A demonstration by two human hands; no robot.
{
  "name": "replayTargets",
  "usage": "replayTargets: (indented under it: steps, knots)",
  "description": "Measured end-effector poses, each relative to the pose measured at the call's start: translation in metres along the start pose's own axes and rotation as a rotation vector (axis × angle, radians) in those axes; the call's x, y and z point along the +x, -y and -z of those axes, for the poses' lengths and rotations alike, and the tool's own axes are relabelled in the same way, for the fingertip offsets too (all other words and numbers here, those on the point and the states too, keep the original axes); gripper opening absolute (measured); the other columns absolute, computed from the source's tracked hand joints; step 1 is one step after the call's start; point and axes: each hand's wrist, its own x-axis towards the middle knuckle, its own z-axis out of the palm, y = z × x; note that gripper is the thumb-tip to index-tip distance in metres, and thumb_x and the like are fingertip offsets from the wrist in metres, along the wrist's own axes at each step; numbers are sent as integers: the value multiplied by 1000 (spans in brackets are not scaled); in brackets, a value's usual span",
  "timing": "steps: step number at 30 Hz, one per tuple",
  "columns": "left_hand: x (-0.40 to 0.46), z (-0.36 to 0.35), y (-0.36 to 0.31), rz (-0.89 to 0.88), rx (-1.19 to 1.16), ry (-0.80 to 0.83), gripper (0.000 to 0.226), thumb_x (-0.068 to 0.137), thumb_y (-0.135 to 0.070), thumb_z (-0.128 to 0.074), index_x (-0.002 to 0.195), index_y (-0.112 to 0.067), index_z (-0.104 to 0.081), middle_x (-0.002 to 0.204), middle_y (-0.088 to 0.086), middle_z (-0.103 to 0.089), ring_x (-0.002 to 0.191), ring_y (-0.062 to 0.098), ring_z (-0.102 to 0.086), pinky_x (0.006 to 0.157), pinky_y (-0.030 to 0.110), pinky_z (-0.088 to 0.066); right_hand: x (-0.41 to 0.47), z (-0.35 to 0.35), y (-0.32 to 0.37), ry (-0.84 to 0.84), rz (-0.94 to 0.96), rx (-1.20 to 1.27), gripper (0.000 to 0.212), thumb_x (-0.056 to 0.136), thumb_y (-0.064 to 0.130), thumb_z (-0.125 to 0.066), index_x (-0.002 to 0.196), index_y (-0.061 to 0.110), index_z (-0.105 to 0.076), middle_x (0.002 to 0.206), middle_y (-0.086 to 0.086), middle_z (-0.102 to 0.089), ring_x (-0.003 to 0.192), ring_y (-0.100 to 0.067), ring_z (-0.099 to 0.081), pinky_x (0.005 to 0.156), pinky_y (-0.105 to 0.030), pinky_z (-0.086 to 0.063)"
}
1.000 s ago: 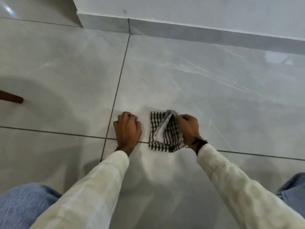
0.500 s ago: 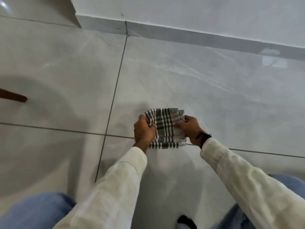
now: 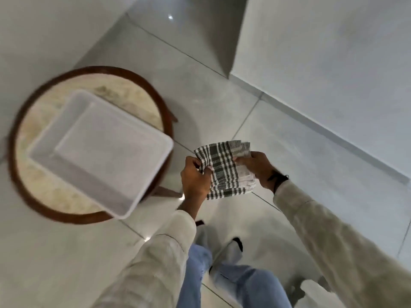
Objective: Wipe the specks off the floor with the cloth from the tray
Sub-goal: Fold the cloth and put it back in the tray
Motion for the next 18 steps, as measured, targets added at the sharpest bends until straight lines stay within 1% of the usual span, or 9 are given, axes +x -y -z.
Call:
replayTargets:
  steps: [1, 2, 3, 5, 7, 10, 13, 16, 18]
  knots:
    - [-2, 28, -10, 14, -11, -52, 31, 84, -10, -79, 93, -17, -51, 80, -9, -57, 72, 15, -55, 68, 20, -41, -13, -15, 31, 22, 44, -68, 1, 90, 11, -79, 90, 12, -79, 76, 4, -80, 74, -20, -70, 66, -25, -61]
    - [-2, 55, -17, 49, -29, -97, 30, 84, -11, -79, 95, -16, -51, 83, -3, -62, 74, 17, -56, 69, 22, -42, -23, -31, 57, 38, 73, -125, 8, 89, 10, -79, 83, 15, -77, 61, 12, -73, 62, -13, -60, 54, -18, -51]
    - [-1, 79, -20, 89, -64, -138, 28, 85, -11, -77, 97, -15, -52, 85, 0, -65, 74, 20, -58, 68, 24, -44, -27, -50, 79, 52, 101, -175, 6, 89, 10, -80, 84, 12, -78, 60, 10, -70, 59, -12, -53, 52, -17, -46]
    - [7, 118, -21, 133, -131, -216, 28, 86, -10, -74, 100, -14, -50, 82, -3, -64, 71, 19, -58, 57, 12, -43, -30, -90, 115, 93, 159, -258, 10, 88, 11, -81, 96, 4, -80, 82, -6, -72, 66, -16, -55, 61, -27, -45]
    - [22, 153, -12, 195, -172, -302, 30, 88, -10, -72, 101, -17, -47, 87, -3, -64, 74, 18, -60, 56, 8, -44, -24, -139, 141, 136, 219, -361, 15, 87, 16, -83, 99, 6, -80, 92, -10, -72, 74, -19, -60, 70, -32, -47]
    - [50, 186, 15, 319, -225, -385, 34, 90, -11, -72, 112, -13, -46, 105, 9, -70, 86, 26, -66, 74, 30, -53, -5, -207, 165, 172, 304, -525, 13, 87, 21, -84, 80, 15, -75, 89, -7, -72, 83, -23, -66, 79, -36, -55]
    - [78, 207, 51, 415, -191, -426, 34, 92, -8, -65, 114, -13, -40, 105, 7, -65, 85, 26, -63, 75, 31, -50, 25, -268, 167, 214, 371, -670, 19, 87, 17, -80, 72, 18, -67, 75, -1, -67, 83, -25, -65, 75, -38, -55]
    - [97, 216, 74, 447, -99, -386, 32, 95, -5, -55, 116, -16, -34, 107, 5, -58, 89, 25, -59, 77, 30, -52, 47, -308, 159, 241, 396, -791, 10, 89, 17, -74, 85, 16, -65, 85, -8, -68, 86, -28, -65, 70, -31, -47]
    - [109, 215, 84, 455, -25, -343, 35, 98, -10, -54, 127, -9, -35, 117, 14, -63, 97, 30, -63, 89, 42, -58, 61, -323, 150, 246, 398, -807, 7, 93, 15, -70, 97, 9, -69, 92, -11, -71, 90, -31, -68, 68, -27, -44]
